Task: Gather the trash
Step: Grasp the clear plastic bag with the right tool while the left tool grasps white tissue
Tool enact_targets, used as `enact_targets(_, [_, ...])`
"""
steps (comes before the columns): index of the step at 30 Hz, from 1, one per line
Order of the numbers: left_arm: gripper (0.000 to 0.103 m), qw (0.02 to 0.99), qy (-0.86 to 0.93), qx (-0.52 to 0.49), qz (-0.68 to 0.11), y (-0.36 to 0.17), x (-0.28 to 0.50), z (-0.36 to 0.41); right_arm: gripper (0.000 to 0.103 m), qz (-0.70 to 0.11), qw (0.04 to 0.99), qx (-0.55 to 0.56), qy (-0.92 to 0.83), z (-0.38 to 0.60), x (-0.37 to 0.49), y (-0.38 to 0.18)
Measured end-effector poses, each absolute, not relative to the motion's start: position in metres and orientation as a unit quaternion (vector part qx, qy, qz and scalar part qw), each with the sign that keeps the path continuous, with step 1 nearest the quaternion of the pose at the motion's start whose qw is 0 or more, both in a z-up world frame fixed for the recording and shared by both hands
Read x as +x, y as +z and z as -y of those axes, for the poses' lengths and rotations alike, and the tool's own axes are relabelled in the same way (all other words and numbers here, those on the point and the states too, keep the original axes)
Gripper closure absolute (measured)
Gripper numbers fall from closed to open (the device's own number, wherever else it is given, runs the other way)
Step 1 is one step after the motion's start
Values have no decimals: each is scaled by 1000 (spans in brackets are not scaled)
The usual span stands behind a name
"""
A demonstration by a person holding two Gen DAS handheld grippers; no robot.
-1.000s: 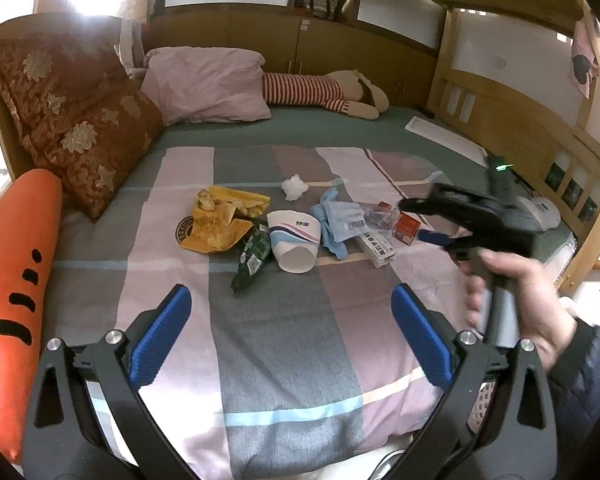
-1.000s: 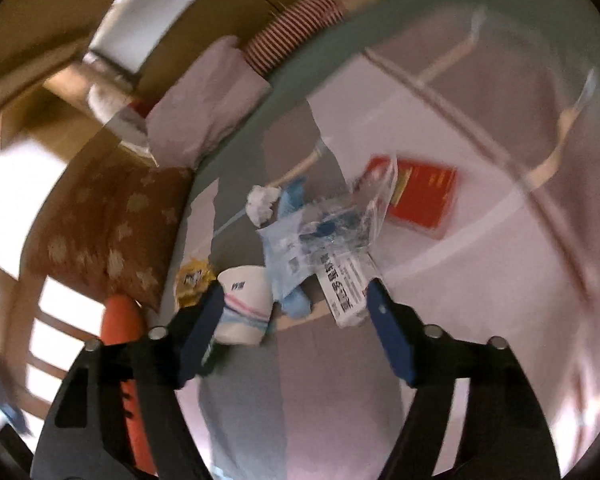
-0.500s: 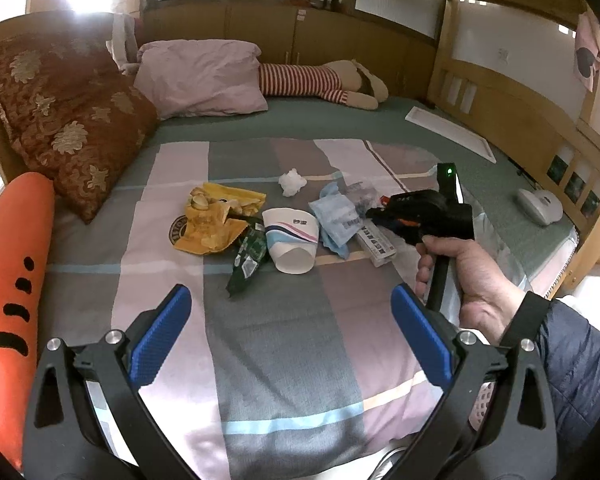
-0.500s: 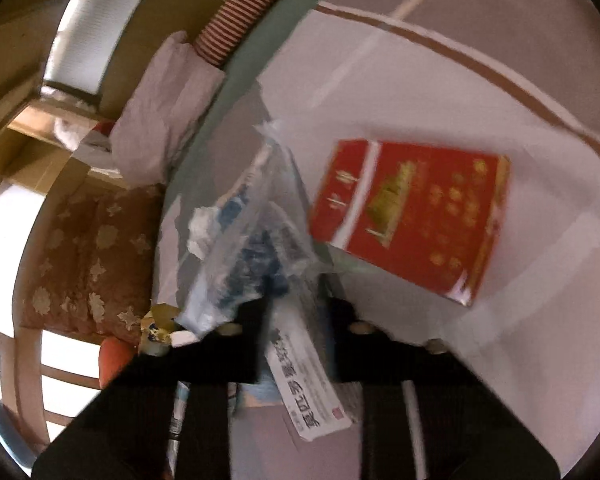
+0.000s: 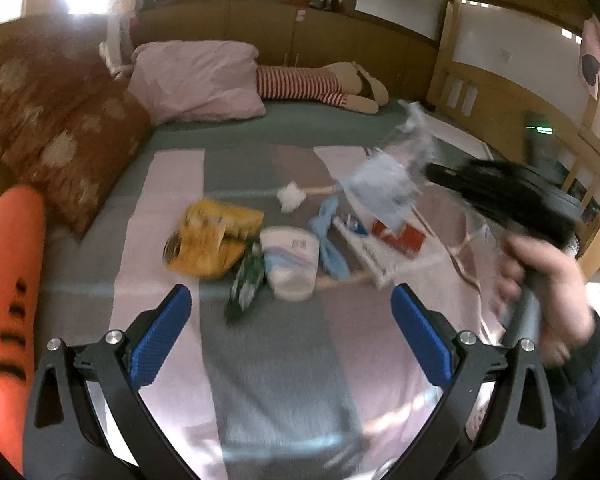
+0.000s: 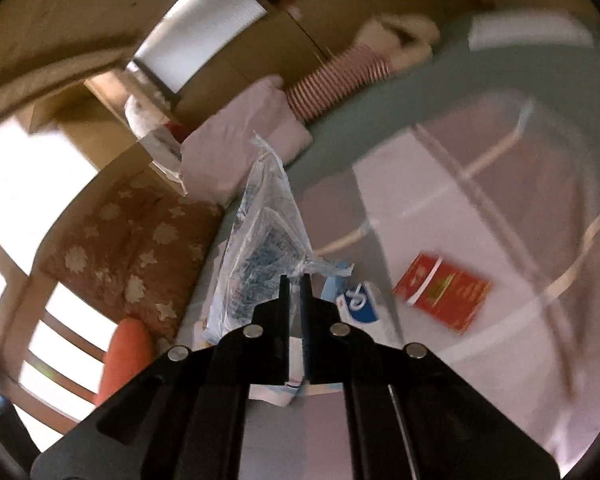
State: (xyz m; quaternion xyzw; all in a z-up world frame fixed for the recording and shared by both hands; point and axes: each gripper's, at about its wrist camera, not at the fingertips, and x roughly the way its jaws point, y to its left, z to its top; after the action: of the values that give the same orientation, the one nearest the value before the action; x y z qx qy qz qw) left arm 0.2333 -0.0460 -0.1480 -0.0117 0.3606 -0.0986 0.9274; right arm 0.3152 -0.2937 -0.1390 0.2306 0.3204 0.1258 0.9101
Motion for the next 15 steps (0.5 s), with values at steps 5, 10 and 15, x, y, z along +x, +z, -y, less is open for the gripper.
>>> enact_targets(5, [4,926,-97,14,-366,-149,316,76,97,-272,947,163,57,307,297,-116])
enact_targets(10, [34,892,-108,26,-439,-195,425,109,97,-284,944,162,41,316,311,-130])
enact_targets(15, [35,863,-78,45,-497,-253,493,126,97,-289,941,173,43,327,320,-135])
